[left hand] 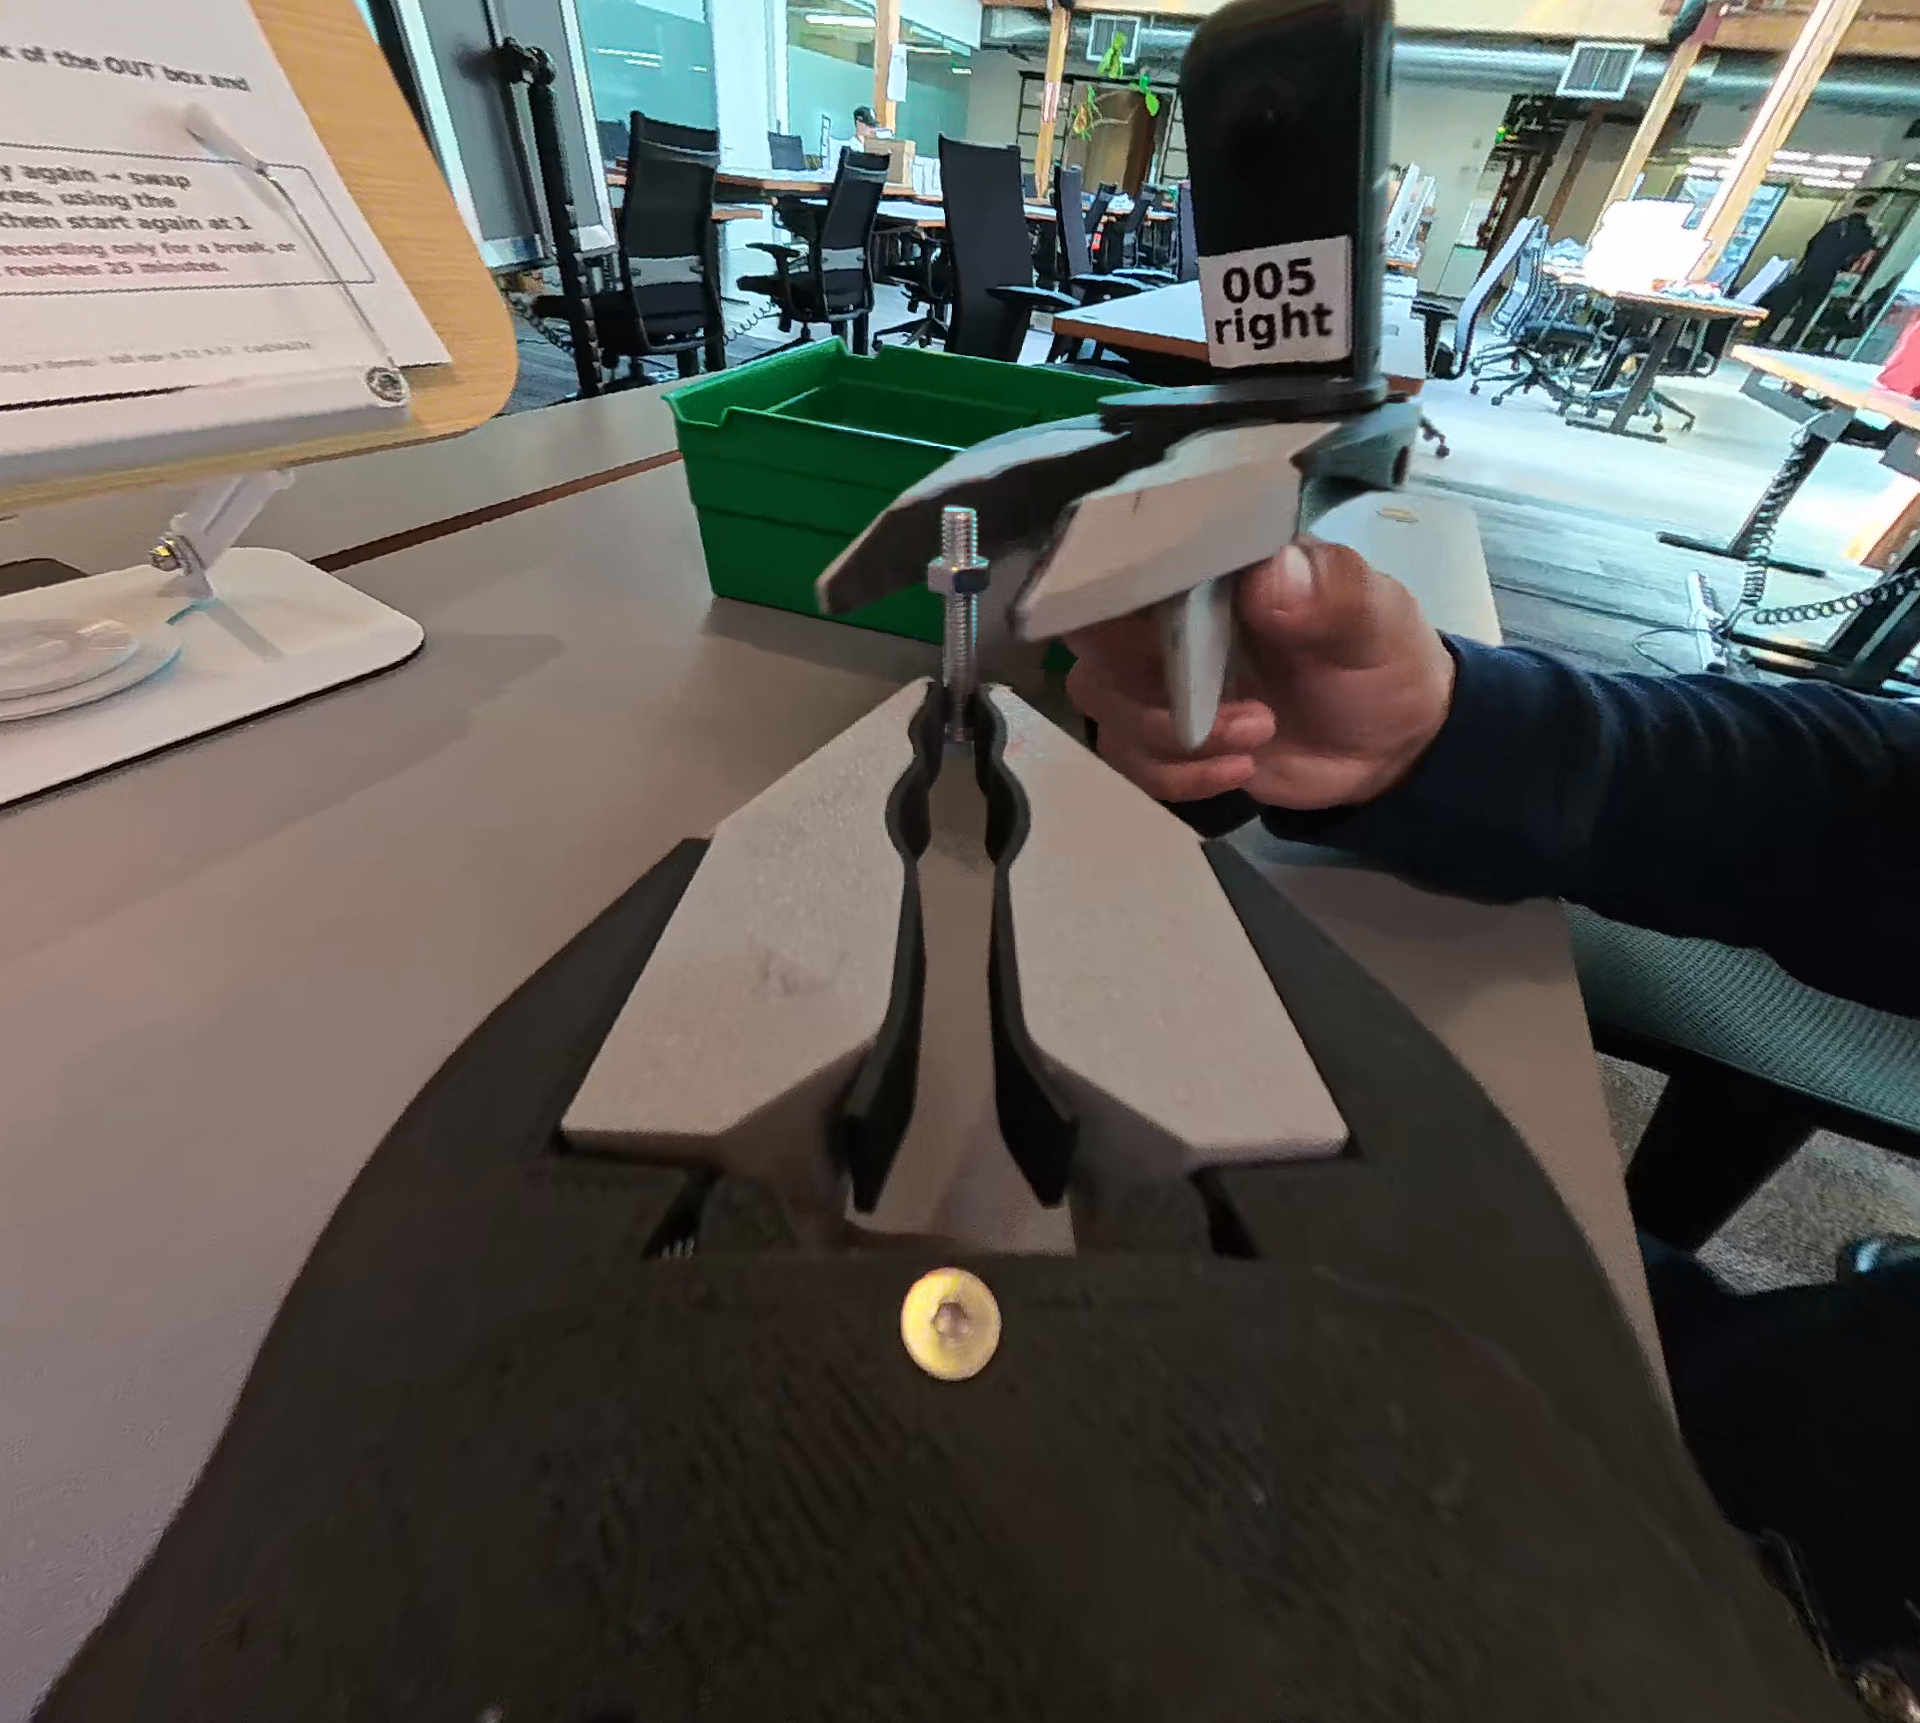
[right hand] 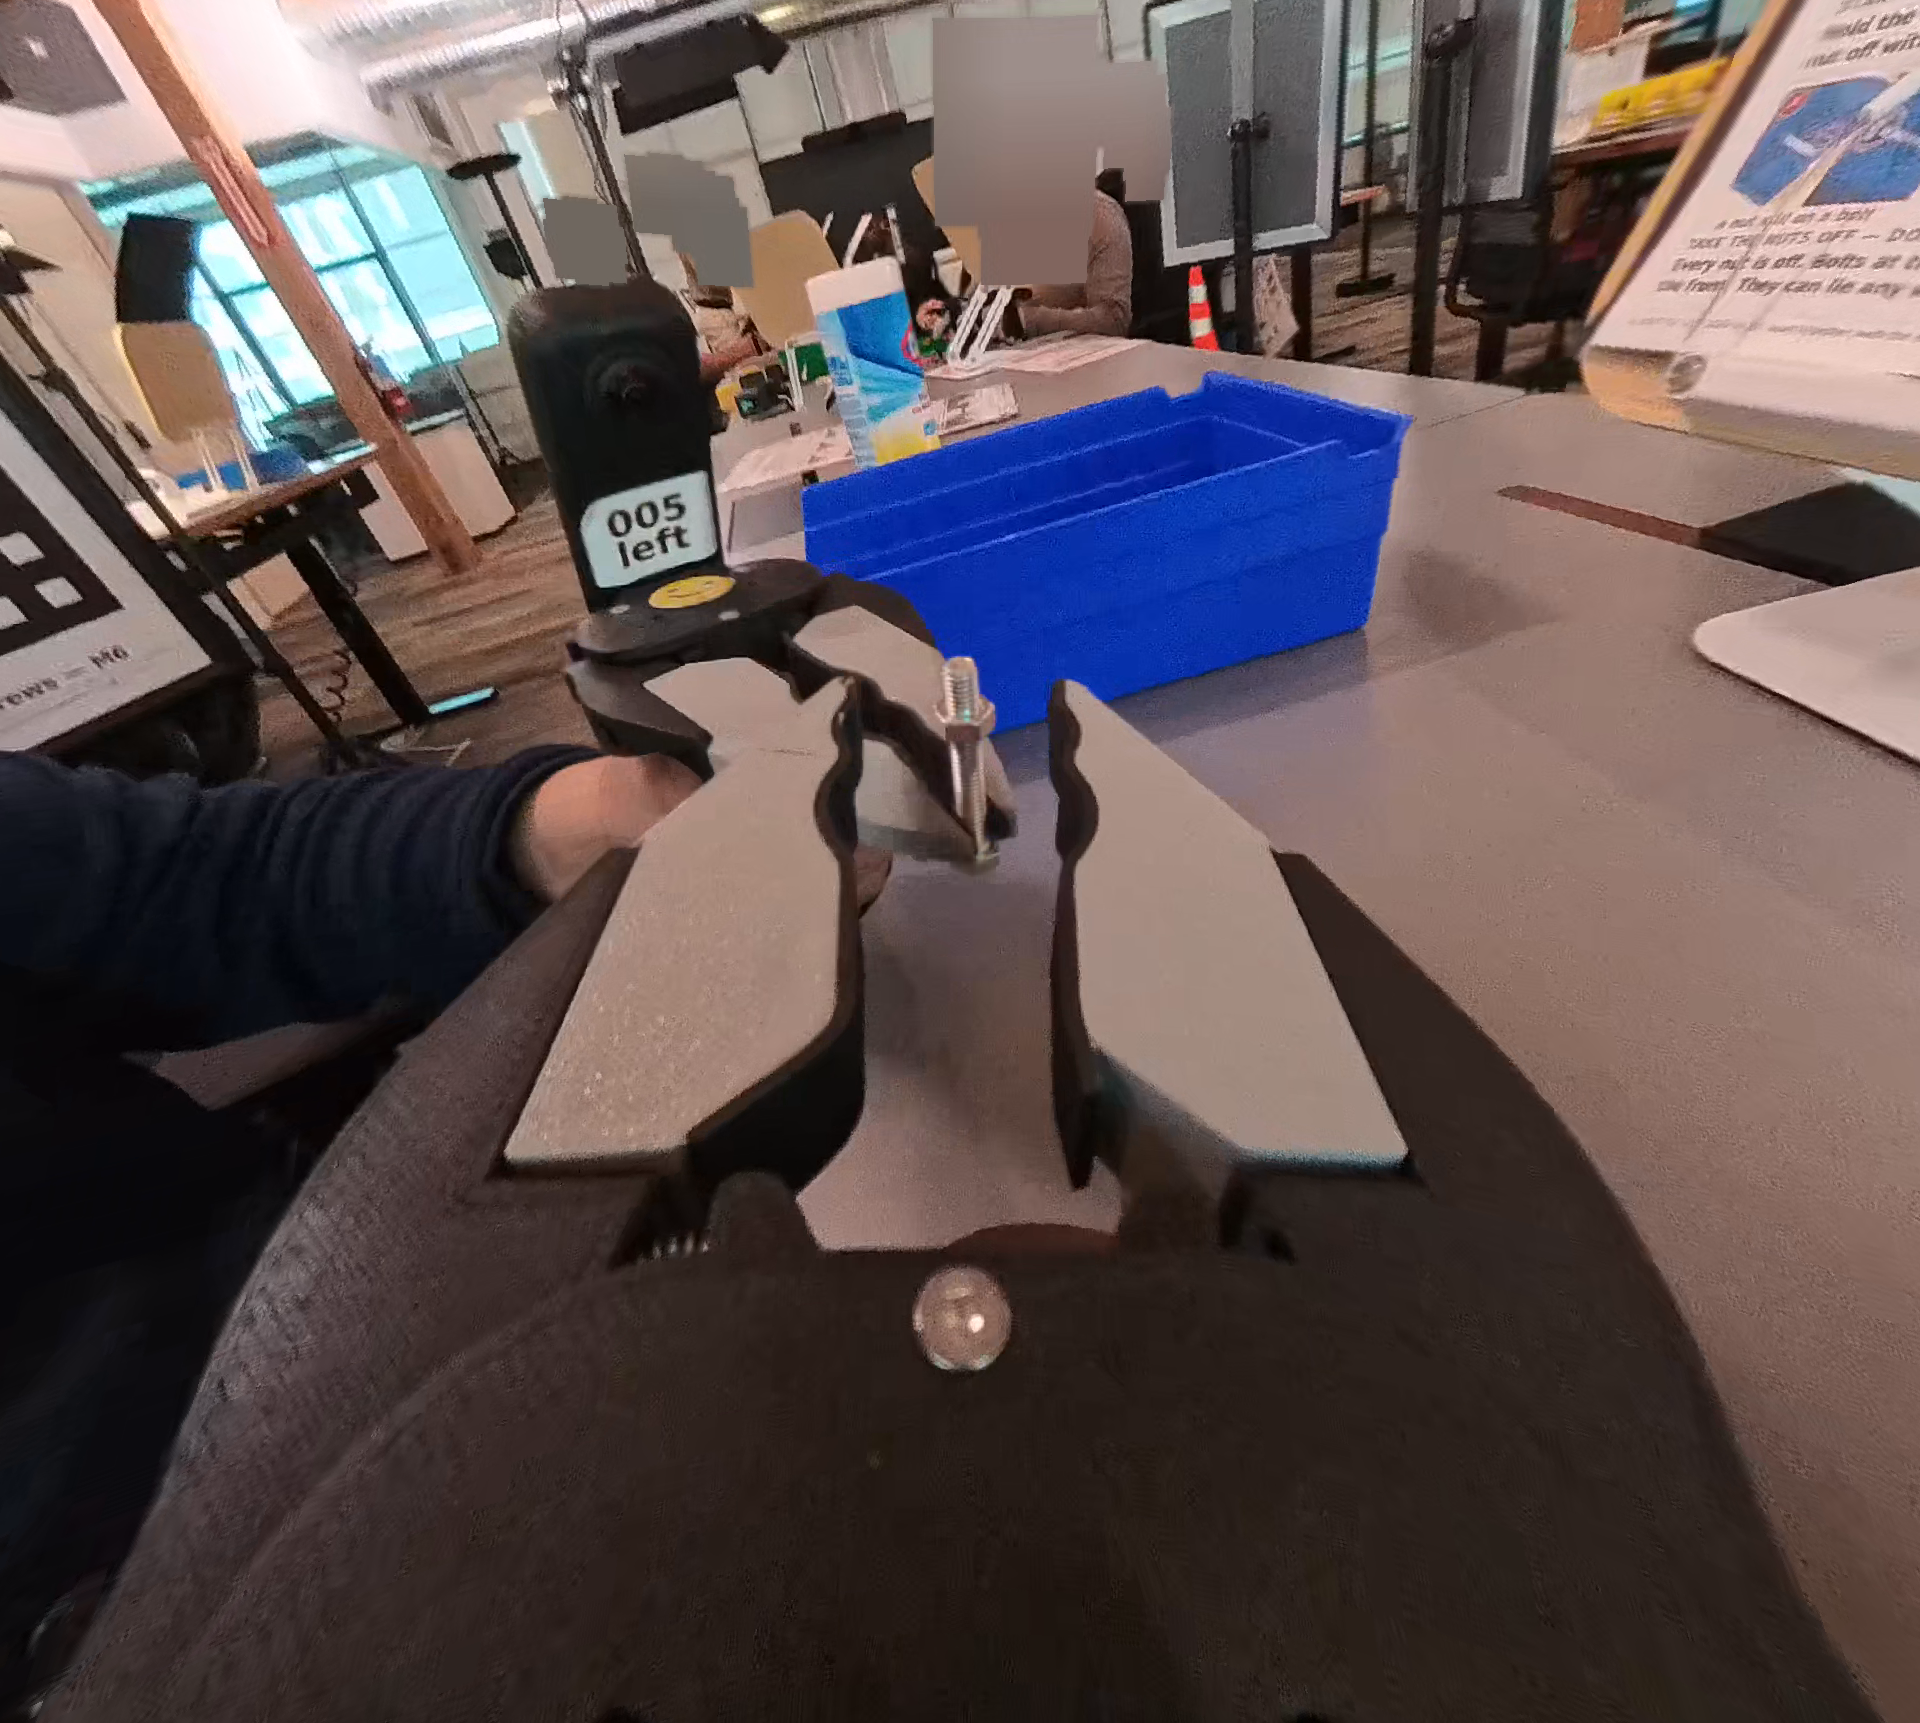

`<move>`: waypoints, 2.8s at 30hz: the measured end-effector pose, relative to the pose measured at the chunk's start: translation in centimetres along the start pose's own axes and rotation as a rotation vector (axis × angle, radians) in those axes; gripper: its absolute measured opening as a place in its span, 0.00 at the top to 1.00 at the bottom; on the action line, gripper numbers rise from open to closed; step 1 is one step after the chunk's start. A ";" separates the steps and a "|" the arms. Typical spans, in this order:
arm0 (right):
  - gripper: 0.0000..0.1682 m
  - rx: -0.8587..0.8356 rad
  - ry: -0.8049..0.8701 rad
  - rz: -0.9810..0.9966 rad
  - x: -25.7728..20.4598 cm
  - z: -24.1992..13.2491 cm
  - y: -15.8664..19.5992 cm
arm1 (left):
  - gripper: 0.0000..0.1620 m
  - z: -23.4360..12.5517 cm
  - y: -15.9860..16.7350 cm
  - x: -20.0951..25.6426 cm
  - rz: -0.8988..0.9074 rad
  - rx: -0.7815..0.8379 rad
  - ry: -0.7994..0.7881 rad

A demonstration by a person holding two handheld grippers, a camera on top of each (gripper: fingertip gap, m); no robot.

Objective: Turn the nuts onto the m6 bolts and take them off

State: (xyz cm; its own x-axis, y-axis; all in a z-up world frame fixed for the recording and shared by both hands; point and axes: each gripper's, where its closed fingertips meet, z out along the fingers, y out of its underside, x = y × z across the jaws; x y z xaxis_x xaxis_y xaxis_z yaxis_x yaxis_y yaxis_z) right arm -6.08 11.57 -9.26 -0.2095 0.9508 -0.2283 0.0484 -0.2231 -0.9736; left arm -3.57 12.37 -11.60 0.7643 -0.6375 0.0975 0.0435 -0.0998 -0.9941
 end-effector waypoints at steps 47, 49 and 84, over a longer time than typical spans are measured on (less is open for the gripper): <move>0.86 0.050 0.051 -0.021 0.8 -0.8 -0.9 | 0.98 -0.2 0.2 -1.4 -0.003 0.000 -0.082; 0.88 0.044 0.044 -0.023 0.8 -0.8 -0.8 | 0.98 -0.2 0.1 -1.5 -0.015 0.003 -0.077; 0.95 -0.029 0.007 0.025 0.1 0.9 0.8 | 0.98 0.5 0.7 -0.4 0.011 -0.025 -0.037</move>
State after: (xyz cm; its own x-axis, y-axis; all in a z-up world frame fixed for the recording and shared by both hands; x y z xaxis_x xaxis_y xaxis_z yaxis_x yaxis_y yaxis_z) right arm -6.90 11.32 -10.03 -0.2007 0.9465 -0.2528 0.0815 -0.2410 -0.9671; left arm -3.53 12.90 -12.35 0.7880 -0.6100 0.0838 0.0187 -0.1124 -0.9935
